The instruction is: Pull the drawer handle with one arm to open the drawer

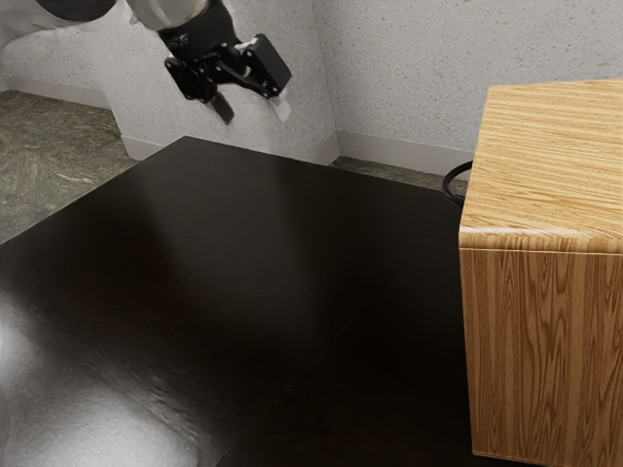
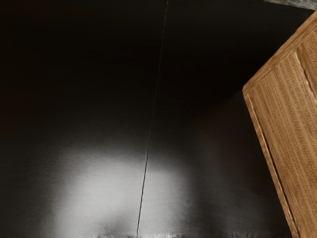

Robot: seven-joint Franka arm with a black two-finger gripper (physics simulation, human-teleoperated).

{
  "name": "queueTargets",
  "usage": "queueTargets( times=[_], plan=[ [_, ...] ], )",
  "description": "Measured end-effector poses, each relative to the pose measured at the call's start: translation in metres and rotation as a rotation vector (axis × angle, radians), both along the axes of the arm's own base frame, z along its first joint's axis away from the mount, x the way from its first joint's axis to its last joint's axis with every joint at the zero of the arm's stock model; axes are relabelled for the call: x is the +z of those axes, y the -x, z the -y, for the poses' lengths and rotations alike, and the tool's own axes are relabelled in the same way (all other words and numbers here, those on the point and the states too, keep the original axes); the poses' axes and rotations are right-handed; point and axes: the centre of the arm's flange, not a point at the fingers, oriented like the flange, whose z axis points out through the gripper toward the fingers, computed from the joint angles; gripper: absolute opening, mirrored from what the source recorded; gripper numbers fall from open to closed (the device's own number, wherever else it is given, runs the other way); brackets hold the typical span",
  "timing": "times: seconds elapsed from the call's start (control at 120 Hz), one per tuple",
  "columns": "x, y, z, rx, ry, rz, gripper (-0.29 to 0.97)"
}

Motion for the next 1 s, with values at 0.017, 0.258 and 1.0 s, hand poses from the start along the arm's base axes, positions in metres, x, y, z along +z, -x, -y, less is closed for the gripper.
queueTargets(
  times=[0.017, 0.258, 1.0],
  plan=[
    [0.006, 0.005, 0.012, -0.027, 0.021, 0.008, 0.68],
    [0.009, 0.021, 0.083, -0.185, 0.137, -0.023, 0.68],
    [-0.020, 0.013, 0.132, -0.164, 0.180, 0.105, 0.68]
  ],
)
